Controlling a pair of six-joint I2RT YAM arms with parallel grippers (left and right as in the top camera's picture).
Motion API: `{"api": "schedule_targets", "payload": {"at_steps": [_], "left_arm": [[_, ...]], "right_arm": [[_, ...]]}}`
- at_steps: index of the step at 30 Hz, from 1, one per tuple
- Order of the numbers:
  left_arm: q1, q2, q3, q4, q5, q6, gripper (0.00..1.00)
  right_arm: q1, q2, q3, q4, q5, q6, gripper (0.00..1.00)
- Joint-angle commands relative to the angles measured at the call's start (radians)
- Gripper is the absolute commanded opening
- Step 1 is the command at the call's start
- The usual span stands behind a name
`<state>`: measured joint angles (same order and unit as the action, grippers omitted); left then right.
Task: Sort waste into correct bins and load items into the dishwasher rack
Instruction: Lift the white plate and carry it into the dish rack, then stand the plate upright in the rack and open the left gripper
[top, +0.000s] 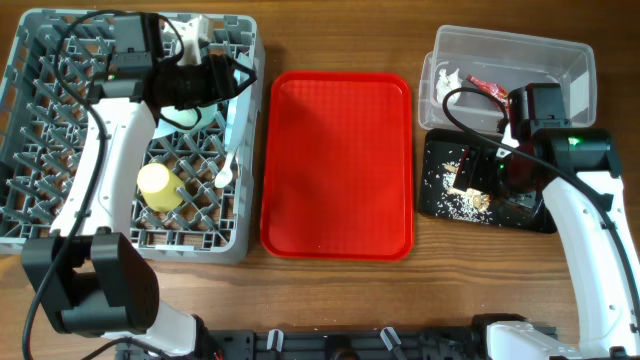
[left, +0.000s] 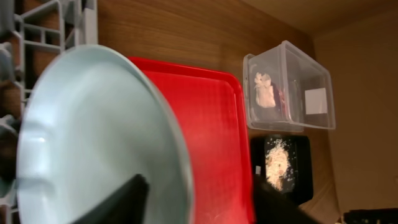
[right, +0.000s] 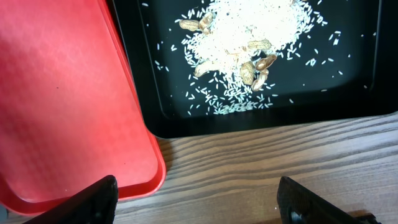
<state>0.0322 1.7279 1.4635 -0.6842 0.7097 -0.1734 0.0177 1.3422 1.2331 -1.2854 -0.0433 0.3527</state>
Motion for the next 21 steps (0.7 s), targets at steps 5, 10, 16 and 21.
{"api": "schedule_targets", "payload": {"at_steps": [5, 10, 16, 21], "left_arm": [[0.056, -0.074, 0.016, -0.050, -0.023, 0.017, 1.00], [0.056, -0.171, 0.016, -0.146, -0.289, 0.011, 1.00], [0.048, -0.217, 0.016, -0.388, -0.525, -0.135, 1.00], [0.048, -0.209, 0.010, -0.578, -0.611, -0.175, 1.00]], "right_arm": [[-0.003, -0.018, 0.017, 0.022, 0.014, -0.039, 0.83], [-0.003, -0.018, 0.017, 0.124, -0.075, -0.110, 0.84], [0.009, -0.018, 0.017, 0.372, -0.369, -0.309, 0.99], [0.013, -0.003, 0.017, 0.364, -0.263, -0.324, 1.00]]}}
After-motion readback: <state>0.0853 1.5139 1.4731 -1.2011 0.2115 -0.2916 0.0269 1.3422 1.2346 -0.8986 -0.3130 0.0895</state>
